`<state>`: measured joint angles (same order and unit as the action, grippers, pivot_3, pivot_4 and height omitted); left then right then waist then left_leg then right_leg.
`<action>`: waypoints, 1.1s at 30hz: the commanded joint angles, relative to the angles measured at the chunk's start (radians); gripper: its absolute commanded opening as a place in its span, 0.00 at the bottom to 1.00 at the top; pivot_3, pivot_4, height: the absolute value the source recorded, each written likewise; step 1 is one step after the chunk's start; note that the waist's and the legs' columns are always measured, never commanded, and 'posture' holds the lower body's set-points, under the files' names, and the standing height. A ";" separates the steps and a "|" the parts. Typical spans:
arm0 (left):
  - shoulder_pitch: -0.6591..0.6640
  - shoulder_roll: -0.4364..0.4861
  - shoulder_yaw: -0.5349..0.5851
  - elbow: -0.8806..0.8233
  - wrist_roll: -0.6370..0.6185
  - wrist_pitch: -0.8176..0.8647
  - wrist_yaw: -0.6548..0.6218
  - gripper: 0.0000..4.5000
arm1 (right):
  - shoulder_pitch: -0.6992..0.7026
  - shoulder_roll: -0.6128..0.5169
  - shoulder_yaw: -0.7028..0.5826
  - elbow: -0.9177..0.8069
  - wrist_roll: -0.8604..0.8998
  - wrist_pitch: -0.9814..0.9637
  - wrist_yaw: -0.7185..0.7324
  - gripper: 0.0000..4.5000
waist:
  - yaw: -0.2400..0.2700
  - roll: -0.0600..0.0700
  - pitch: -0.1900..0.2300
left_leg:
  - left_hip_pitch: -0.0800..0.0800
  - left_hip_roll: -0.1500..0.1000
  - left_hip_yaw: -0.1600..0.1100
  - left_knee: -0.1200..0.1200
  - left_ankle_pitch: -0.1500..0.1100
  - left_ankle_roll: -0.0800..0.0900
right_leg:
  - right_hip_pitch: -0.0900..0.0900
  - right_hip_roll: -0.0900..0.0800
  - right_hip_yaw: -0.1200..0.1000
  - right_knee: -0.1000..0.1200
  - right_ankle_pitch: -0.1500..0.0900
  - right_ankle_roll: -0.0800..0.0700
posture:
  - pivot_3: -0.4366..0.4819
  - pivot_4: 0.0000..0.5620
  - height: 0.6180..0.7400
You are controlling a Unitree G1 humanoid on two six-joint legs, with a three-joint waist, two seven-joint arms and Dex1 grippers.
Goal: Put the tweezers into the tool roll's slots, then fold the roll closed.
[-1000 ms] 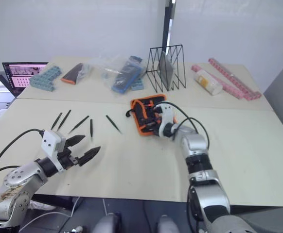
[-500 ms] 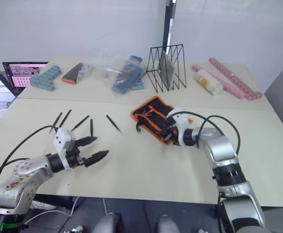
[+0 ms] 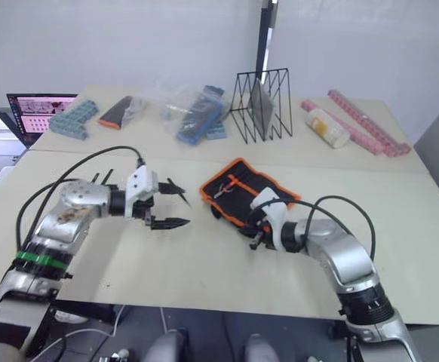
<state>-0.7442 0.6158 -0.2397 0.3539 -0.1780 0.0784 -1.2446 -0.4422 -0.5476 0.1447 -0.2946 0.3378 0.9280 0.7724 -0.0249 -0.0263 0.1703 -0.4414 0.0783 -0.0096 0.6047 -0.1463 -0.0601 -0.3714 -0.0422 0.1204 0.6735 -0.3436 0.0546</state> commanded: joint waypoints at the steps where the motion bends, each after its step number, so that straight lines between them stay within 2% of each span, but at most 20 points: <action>1: -0.096 -0.036 -0.026 0.108 0.065 -0.108 -0.019 1.00 | 0.013 -0.013 -0.022 -0.058 0.023 0.016 -0.016 0.00 | 0.005 0.000 0.000 | 0.000 0.000 0.000 0.000 0.000 0.000 | 0.000 0.000 0.000 0.000 0.000 0.000 | 0.48 0.27 0.95; 6: -0.196 -0.107 -0.066 0.280 0.151 -0.259 -0.019 1.00 | 0.029 -0.011 -0.029 -0.093 0.040 0.041 -0.042 0.00 | 0.011 0.000 0.000 | -0.002 0.000 -0.001 0.002 0.000 0.000 | 0.000 0.000 0.000 0.000 0.000 0.000 | 0.48 0.27 0.95; 15: -0.275 -0.178 -0.057 0.433 0.202 -0.358 -0.011 1.00 | 0.050 -0.018 -0.056 -0.149 0.082 0.083 -0.083 0.00 | 0.012 0.000 0.000 | -0.002 -0.001 -0.002 0.002 0.000 0.001 | 0.000 0.000 -0.001 0.000 0.000 0.001 | 0.48 0.27 0.95; 20: -0.302 -0.202 -0.058 0.488 0.242 -0.409 0.013 0.65 | 0.055 -0.008 -0.063 -0.154 0.103 0.095 -0.107 0.00 | 0.012 0.000 0.000 | -0.003 -0.001 -0.002 0.003 0.000 0.001 | 0.000 0.000 -0.001 0.000 0.000 0.001 | 0.48 0.27 0.95; 29: -0.286 -0.225 -0.072 0.460 0.265 -0.420 -0.007 0.01 | 0.061 -0.010 -0.057 -0.156 0.124 0.099 -0.121 0.00 | 0.012 0.000 0.000 | -0.003 -0.001 -0.003 0.003 0.000 0.001 | 0.000 0.000 -0.002 0.002 0.000 0.001 | 0.48 0.27 0.95; 33: -0.258 -0.196 -0.073 0.410 0.254 -0.409 -0.052 0.01 | 0.067 -0.018 -0.065 -0.162 0.135 0.086 -0.115 0.00 | 0.010 0.000 0.000 | -0.003 -0.001 -0.004 0.003 0.000 0.001 | 0.000 0.000 -0.002 0.003 0.000 0.001 | 0.48 0.27 0.95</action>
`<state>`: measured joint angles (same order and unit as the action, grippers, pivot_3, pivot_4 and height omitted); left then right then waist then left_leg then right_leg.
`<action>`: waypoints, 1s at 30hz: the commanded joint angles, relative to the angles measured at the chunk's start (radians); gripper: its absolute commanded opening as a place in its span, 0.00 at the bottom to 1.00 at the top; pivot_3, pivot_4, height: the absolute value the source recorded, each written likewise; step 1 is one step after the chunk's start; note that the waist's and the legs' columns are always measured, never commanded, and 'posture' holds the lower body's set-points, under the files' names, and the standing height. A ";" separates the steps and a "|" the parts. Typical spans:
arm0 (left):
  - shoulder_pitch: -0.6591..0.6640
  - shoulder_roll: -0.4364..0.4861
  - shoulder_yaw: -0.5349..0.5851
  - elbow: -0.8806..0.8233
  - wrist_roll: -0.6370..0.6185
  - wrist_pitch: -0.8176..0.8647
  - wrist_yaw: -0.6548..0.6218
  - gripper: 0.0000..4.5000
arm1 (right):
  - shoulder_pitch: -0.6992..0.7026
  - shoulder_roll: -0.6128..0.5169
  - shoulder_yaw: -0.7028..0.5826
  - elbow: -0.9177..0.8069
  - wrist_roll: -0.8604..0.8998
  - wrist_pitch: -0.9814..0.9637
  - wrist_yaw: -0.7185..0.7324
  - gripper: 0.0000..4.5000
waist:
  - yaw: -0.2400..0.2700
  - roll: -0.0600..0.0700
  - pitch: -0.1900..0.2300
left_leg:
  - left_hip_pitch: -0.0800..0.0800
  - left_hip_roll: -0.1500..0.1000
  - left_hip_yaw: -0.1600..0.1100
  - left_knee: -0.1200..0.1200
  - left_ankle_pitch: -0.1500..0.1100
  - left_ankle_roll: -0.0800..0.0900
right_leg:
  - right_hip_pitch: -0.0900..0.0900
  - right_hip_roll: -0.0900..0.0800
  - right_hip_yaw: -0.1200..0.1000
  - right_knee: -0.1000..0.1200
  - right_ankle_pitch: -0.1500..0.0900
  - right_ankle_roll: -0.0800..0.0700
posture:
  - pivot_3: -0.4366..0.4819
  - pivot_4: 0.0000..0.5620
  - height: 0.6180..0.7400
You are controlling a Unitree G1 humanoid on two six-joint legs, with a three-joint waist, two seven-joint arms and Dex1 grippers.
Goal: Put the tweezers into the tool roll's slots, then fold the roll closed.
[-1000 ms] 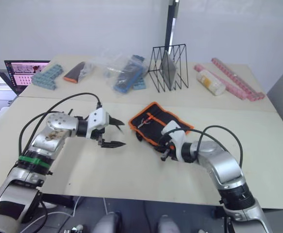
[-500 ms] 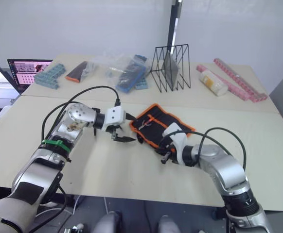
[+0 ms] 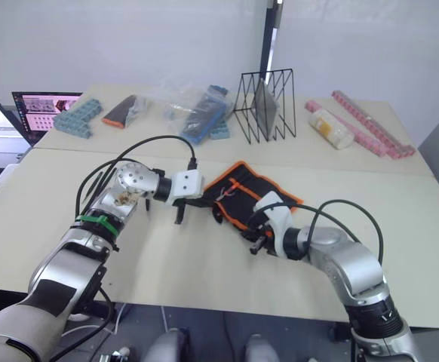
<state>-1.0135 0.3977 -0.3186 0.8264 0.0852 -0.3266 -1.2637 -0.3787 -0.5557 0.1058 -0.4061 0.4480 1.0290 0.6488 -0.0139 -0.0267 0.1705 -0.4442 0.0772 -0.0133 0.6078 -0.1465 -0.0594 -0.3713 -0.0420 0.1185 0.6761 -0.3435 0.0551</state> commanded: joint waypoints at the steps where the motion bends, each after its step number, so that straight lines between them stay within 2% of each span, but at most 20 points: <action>1: 0.027 0.030 0.011 -0.094 -0.025 0.011 -0.051 0.01 | 0.008 -0.016 -0.027 -0.055 0.029 -0.018 0.014 0.00 | -0.001 0.000 0.000 | 0.000 0.000 0.000 0.000 0.000 0.000 | 0.000 0.000 0.000 0.000 0.000 0.000 | 0.48 0.27 0.95; 7: 0.169 0.082 0.006 -0.337 -0.061 0.108 -0.097 0.01 | 0.052 -0.041 -0.009 -0.094 0.062 -0.001 0.046 0.00 | 0.000 0.000 0.000 | 0.000 0.000 -0.001 0.000 0.000 0.000 | 0.000 0.000 0.000 0.001 0.000 0.000 | 0.48 0.27 0.95; 12: 0.236 0.162 -0.045 -0.400 0.031 0.059 -0.089 0.01 | 0.094 -0.050 0.021 -0.078 0.067 0.002 0.054 0.00 | 0.000 0.000 0.000 | 0.001 0.000 -0.002 0.001 0.000 0.000 | 0.001 0.000 -0.001 0.002 0.000 0.000 | 0.48 0.27 0.95; 17: 0.245 0.192 -0.080 -0.390 0.084 0.003 -0.057 0.00 | 0.121 -0.077 0.026 -0.080 0.090 0.003 0.097 0.36 | 0.001 0.000 0.000 | 0.001 0.000 -0.002 0.002 0.000 0.000 | 0.001 0.000 -0.001 0.002 0.000 0.000 | 0.48 0.27 0.95; 21: 0.256 0.193 -0.098 -0.388 0.097 -0.019 -0.054 0.00 | 0.132 -0.149 0.015 -0.125 0.135 -0.004 0.172 0.66 | 0.001 0.000 0.000 | 0.002 0.000 -0.002 0.002 0.000 0.000 | 0.002 0.000 -0.001 0.002 0.000 0.000 | 0.48 0.27 0.95; 25: 0.259 0.189 -0.104 -0.385 0.100 -0.033 -0.048 0.00 | 0.083 -0.106 -0.079 -0.134 0.259 0.034 0.168 0.96 | -0.001 0.000 0.000 | 0.003 0.000 -0.002 0.002 0.000 0.000 | 0.003 0.000 -0.001 0.002 0.000 0.000 | 0.48 0.27 0.95; 26: 0.257 0.188 -0.104 -0.382 0.101 -0.036 -0.047 0.00 | 0.062 -0.081 -0.097 -0.115 0.267 0.030 0.144 0.99 | 0.000 0.000 0.000 | 0.003 0.000 -0.002 0.002 0.000 0.000 | 0.003 0.000 -0.001 0.002 0.000 0.000 | 0.48 0.27 0.95; 28: 0.254 0.187 -0.105 -0.380 0.105 -0.044 -0.042 0.00 | 0.028 -0.021 -0.125 -0.076 0.290 0.033 0.097 0.99 | 0.001 0.000 0.000 | 0.003 0.000 -0.002 0.002 0.000 0.000 | 0.004 0.000 -0.001 0.002 0.000 0.000 | 0.48 0.27 0.95; 29: 0.253 0.188 -0.105 -0.380 0.105 -0.046 -0.041 0.00 | 0.014 0.010 -0.129 -0.054 0.287 0.032 0.071 0.95 | 0.001 0.000 0.000 | 0.003 0.000 -0.002 0.002 0.000 0.000 | 0.004 0.000 -0.001 0.002 0.000 0.000 | 0.48 0.27 0.95; 30: 0.253 0.189 -0.105 -0.381 0.106 -0.048 -0.039 0.00 | 0.007 0.028 -0.126 -0.038 0.278 0.030 0.050 0.87 | 0.001 0.000 0.000 | 0.003 0.000 -0.002 0.002 0.000 0.000 | 0.004 0.000 -0.001 0.002 0.000 0.000 | 0.48 0.27 0.95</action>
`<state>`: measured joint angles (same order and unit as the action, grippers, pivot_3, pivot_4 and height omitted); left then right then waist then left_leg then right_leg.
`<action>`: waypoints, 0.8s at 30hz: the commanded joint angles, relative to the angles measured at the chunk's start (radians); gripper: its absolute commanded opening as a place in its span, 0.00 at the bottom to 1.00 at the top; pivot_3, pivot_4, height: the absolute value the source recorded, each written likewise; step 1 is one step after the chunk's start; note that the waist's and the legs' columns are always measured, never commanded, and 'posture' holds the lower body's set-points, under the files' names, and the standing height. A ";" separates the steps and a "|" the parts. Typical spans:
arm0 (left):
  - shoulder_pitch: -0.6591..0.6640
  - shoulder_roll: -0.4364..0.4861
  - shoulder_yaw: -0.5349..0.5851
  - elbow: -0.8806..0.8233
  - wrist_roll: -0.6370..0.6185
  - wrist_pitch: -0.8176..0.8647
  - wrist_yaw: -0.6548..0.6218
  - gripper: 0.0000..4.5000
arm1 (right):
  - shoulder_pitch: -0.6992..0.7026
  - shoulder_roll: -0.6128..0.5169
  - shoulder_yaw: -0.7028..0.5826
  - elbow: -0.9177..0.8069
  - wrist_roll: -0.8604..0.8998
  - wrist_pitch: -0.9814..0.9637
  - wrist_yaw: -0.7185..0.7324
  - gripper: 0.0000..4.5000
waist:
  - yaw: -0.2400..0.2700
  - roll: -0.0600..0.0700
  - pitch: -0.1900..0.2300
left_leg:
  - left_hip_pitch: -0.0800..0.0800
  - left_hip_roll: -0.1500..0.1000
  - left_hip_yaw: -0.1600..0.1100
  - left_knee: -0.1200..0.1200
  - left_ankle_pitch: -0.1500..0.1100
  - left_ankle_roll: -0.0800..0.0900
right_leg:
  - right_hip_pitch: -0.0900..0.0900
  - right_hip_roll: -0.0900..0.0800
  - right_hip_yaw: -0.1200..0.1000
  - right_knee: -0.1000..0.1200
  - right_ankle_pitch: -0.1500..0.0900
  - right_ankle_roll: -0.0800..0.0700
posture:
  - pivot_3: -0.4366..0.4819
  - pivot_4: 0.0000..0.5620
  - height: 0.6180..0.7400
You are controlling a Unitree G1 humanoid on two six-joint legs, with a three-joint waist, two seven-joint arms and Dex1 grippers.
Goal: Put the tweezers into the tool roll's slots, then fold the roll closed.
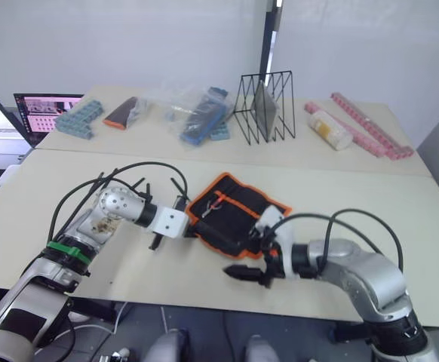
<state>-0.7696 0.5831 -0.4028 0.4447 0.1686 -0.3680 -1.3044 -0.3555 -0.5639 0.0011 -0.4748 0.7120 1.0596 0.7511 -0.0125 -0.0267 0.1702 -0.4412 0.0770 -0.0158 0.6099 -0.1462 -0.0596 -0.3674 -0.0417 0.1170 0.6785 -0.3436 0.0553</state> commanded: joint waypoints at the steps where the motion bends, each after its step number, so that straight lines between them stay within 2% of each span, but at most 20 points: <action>1: 0.008 0.005 -0.022 0.000 0.027 -0.008 0.004 0.00 | -0.020 0.048 -0.007 0.046 -0.010 -0.012 -0.071 0.80 | 0.000 0.000 0.000 | 0.000 0.000 0.000 0.000 0.000 0.000 | 0.000 0.000 0.000 0.000 0.000 0.000 | 0.48 0.27 0.95; 8: 0.002 0.021 -0.032 -0.028 0.040 -0.025 0.002 0.00 | 0.064 0.111 0.163 0.114 -0.199 -0.216 -0.123 0.27 | -0.002 0.000 0.000 | 0.000 0.000 -0.001 -0.001 0.000 0.000 | -0.001 0.000 0.000 0.001 0.000 0.000 | 0.48 0.27 0.95; 11: 0.021 0.020 -0.018 -0.067 0.005 0.050 -0.024 0.00 | 0.106 0.084 0.244 0.170 -0.301 -0.309 -0.107 0.02 | -0.002 0.000 0.000 | 0.000 0.000 -0.001 0.000 0.000 0.000 | -0.001 0.000 0.000 0.001 0.000 0.000 | 0.48 0.27 0.95; 13: 0.029 0.013 0.005 -0.091 -0.020 0.072 -0.008 0.00 | 0.136 0.068 0.273 0.201 -0.335 -0.361 -0.080 0.00 | -0.002 0.000 0.000 | 0.000 0.000 -0.001 0.000 0.000 0.000 | 0.000 0.000 0.000 0.001 0.000 0.000 | 0.48 0.27 0.95; 14: 0.042 0.023 0.012 -0.126 -0.045 0.111 -0.032 0.13 | 0.151 0.071 0.273 0.226 -0.341 -0.380 -0.075 0.00 | -0.003 0.000 0.000 | 0.000 0.000 -0.001 0.000 0.000 0.000 | 0.000 0.000 0.000 0.001 0.000 0.000 | 0.48 0.27 0.95; 15: 0.055 0.036 0.024 -0.158 -0.070 0.135 -0.047 0.18 | 0.163 0.066 0.280 0.247 -0.353 -0.401 -0.065 0.00 | -0.003 0.000 -0.001 | 0.000 0.000 -0.001 0.000 0.000 0.000 | 0.000 0.000 0.000 0.001 0.000 0.000 | 0.48 0.27 0.95; 17: 0.073 0.052 0.041 -0.200 -0.103 0.171 -0.065 0.35 | 0.171 0.063 0.288 0.270 -0.368 -0.429 -0.051 0.00 | -0.003 0.000 -0.001 | 0.000 0.000 -0.001 0.000 0.000 0.000 | 0.000 0.000 -0.001 0.001 0.000 0.000 | 0.48 0.27 0.95; 21: 0.119 0.093 0.149 -0.284 -0.273 0.356 -0.100 0.62 | 0.168 0.069 0.285 0.289 -0.365 -0.436 -0.030 0.00 | -0.003 0.000 -0.001 | 0.000 0.000 -0.001 0.000 0.000 0.000 | 0.000 0.000 -0.001 0.001 0.000 0.000 | 0.48 0.27 0.95; 24: 0.152 0.064 0.223 -0.332 -0.405 0.517 -0.072 0.84 | 0.154 0.071 0.297 0.305 -0.371 -0.438 -0.010 0.00 | -0.003 -0.001 -0.001 | 0.000 0.000 -0.002 0.000 0.000 0.000 | 0.001 0.000 -0.002 0.001 0.000 0.000 | 0.48 0.27 0.95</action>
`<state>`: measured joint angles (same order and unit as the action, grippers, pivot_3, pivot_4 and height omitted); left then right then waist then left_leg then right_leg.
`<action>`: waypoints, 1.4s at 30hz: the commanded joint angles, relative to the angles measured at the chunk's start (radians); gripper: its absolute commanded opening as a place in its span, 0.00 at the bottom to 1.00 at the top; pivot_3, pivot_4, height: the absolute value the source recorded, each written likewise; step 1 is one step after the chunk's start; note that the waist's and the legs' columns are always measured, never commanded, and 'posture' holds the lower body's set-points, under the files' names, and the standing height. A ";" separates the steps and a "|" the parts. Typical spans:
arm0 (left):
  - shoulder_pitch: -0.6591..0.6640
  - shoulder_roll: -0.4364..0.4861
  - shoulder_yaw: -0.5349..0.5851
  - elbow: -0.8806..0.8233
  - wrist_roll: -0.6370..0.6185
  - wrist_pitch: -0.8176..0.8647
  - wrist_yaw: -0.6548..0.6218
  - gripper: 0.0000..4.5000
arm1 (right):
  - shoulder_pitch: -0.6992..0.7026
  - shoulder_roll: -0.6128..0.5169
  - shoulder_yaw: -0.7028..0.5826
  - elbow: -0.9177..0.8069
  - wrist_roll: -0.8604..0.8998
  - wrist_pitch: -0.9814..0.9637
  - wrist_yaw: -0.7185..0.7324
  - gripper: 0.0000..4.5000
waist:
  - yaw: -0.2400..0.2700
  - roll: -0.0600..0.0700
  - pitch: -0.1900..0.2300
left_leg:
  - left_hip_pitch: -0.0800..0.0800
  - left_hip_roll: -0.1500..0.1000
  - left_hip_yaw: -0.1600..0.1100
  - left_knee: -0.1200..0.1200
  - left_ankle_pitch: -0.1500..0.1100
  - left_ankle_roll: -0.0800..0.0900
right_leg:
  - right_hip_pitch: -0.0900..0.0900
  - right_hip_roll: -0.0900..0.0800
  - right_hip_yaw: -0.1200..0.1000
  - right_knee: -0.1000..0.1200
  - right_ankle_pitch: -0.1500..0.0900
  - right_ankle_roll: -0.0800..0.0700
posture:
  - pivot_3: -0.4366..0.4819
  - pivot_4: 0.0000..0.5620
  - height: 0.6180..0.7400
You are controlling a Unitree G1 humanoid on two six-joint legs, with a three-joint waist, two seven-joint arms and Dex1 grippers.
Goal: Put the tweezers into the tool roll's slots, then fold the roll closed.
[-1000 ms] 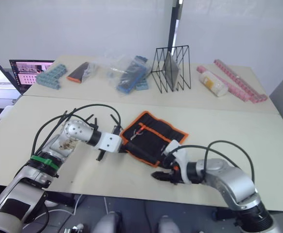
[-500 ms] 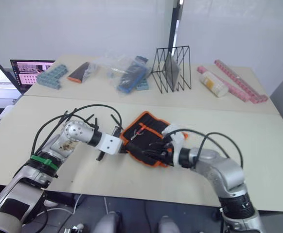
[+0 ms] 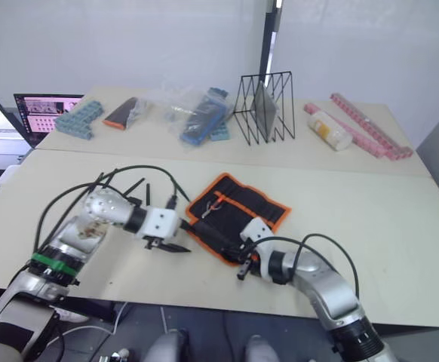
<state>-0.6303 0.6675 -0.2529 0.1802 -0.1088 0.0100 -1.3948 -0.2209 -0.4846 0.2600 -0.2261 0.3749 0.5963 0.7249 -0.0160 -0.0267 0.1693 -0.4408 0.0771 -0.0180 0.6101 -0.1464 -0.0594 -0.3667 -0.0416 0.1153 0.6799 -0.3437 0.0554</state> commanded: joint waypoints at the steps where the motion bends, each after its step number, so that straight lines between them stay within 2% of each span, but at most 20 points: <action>1: 0.017 -0.056 0.102 -0.085 -0.176 0.212 0.062 0.91 | 0.011 -0.009 0.045 0.062 -0.037 0.023 0.025 0.00 | 0.000 -0.001 -0.001 | 0.000 0.000 0.000 0.000 0.000 0.000 | 0.000 0.000 0.000 0.000 0.000 0.000 | 0.48 0.27 0.95; 2: 0.017 -0.095 0.130 -0.102 -0.222 0.290 0.113 0.99 | 0.005 -0.009 0.051 0.066 -0.041 0.018 0.035 0.00 | 0.000 -0.001 -0.001 | 0.000 0.000 -0.001 0.000 0.000 0.000 | 0.001 0.000 -0.001 0.000 0.000 0.000 | 0.48 0.27 0.95; 5: 0.033 -0.163 0.141 -0.136 -0.230 0.380 0.217 0.99 | -0.007 -0.009 0.056 0.064 -0.034 0.013 0.071 0.00 | -0.001 -0.003 -0.002 | 0.001 0.000 -0.004 0.003 0.000 0.000 | 0.004 0.000 -0.004 0.000 0.000 0.000 | 0.48 0.27 0.95; 8: 0.033 -0.238 0.150 -0.135 -0.209 0.482 0.383 0.99 | -0.014 -0.008 0.057 0.068 -0.043 0.006 0.081 0.00 | -0.005 -0.002 -0.003 | 0.002 0.000 -0.006 0.002 0.000 0.000 | 0.005 0.001 -0.005 0.000 0.000 0.000 | 0.48 0.27 0.95; 9: 0.040 -0.265 0.153 -0.138 -0.209 0.501 0.428 0.87 | -0.016 -0.008 0.058 0.070 -0.047 0.005 0.084 0.00 | -0.005 -0.002 -0.003 | 0.002 0.000 -0.006 0.002 0.000 0.000 | 0.006 0.001 -0.006 0.000 0.000 0.000 | 0.48 0.27 0.95; 18: 0.190 -0.306 0.033 -0.207 -0.165 0.523 0.510 0.24 | -0.021 0.000 0.057 0.073 -0.053 0.016 0.088 0.00 | -0.007 -0.002 -0.003 | 0.004 0.000 -0.008 0.001 0.000 0.000 | 0.010 0.001 -0.007 -0.002 0.000 0.000 | 0.48 0.27 0.95; 21: 0.222 -0.335 0.025 -0.200 -0.156 0.531 0.561 0.01 | -0.022 0.002 0.057 0.076 -0.056 0.013 0.090 0.00 | -0.007 -0.002 -0.003 | 0.006 0.000 -0.008 0.001 0.000 0.000 | 0.012 0.001 -0.007 -0.004 0.000 0.000 | 0.48 0.27 0.95; 26: 0.279 -0.361 0.064 -0.089 -0.148 0.487 0.621 0.01 | -0.019 0.006 0.055 0.075 -0.058 0.017 0.091 0.00 | -0.007 0.000 -0.005 | 0.009 0.000 -0.008 -0.001 0.000 0.000 | 0.015 0.001 -0.007 -0.005 0.000 0.000 | 0.48 0.27 0.95; 37: 0.379 -0.256 0.228 0.001 -0.162 0.315 0.638 0.01 | -0.019 -0.012 0.070 0.060 -0.055 0.041 0.099 0.00 | -0.035 0.003 -0.010 | 0.018 0.000 -0.007 -0.007 0.000 0.000 | 0.019 0.001 -0.006 -0.008 -0.001 -0.002 | 0.48 0.27 0.95; 42: 0.386 -0.247 0.294 0.010 -0.189 0.290 0.665 0.01 | -0.012 -0.018 0.068 0.048 -0.050 0.058 0.105 0.00 | -0.034 0.004 -0.012 | 0.018 0.000 -0.007 -0.007 0.000 0.000 | 0.019 0.001 -0.006 -0.008 -0.001 -0.002 | 0.48 0.27 0.95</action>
<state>-0.2758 0.4037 0.0061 0.1414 -0.2987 0.2850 -0.7533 -0.2640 -0.4847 0.3000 -0.1923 0.3365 0.6081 0.8227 -0.0497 -0.0230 0.1570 -0.4226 0.0770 -0.0247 0.6030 -0.1468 -0.0597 -0.3477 -0.0411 0.1094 0.6724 -0.3450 0.0538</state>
